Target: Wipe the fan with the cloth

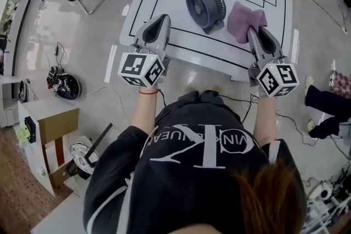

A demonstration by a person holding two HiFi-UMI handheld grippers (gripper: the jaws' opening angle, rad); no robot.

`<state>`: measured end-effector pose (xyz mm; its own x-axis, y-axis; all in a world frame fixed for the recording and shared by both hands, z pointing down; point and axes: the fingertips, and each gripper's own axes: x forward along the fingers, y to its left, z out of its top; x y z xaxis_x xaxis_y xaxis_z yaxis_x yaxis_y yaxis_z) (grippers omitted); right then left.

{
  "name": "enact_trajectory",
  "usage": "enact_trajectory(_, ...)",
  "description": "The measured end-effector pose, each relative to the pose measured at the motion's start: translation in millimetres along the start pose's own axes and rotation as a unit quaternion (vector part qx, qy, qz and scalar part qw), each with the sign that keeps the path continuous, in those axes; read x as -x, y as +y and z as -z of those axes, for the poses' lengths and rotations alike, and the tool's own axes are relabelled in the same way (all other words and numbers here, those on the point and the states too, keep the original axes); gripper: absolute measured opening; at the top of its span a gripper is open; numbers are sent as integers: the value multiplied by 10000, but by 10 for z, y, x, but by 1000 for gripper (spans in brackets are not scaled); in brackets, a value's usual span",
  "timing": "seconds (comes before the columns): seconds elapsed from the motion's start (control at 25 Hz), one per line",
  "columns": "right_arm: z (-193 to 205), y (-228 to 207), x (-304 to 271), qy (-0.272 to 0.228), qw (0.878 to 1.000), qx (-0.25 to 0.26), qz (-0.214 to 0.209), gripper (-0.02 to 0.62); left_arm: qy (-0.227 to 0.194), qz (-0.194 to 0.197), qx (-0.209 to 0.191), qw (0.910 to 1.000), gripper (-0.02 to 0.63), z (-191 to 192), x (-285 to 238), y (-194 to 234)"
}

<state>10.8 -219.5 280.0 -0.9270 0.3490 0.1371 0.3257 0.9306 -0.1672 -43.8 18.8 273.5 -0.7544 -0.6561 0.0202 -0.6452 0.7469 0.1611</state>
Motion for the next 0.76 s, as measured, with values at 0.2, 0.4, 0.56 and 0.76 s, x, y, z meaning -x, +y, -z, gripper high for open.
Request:
enact_trajectory(0.2,1,-6,9,-6,10000,5,-15,67,-69,36,-34,10000,11,-68,-4,-22)
enact_trajectory(0.4,11,-15,16,-25,10000,-23,-18,67,-71,90,-81,9999,11,-85,-22,-65)
enact_trajectory(0.56,14,-5,-1,-7,10000,-15,-44,67,-76,78,-88,9999,11,-107,-24,-56)
enact_trajectory(0.76,36,4,-13,50,10000,7,-46,67,-102,66,-61,9999,11,-138,-24,-21)
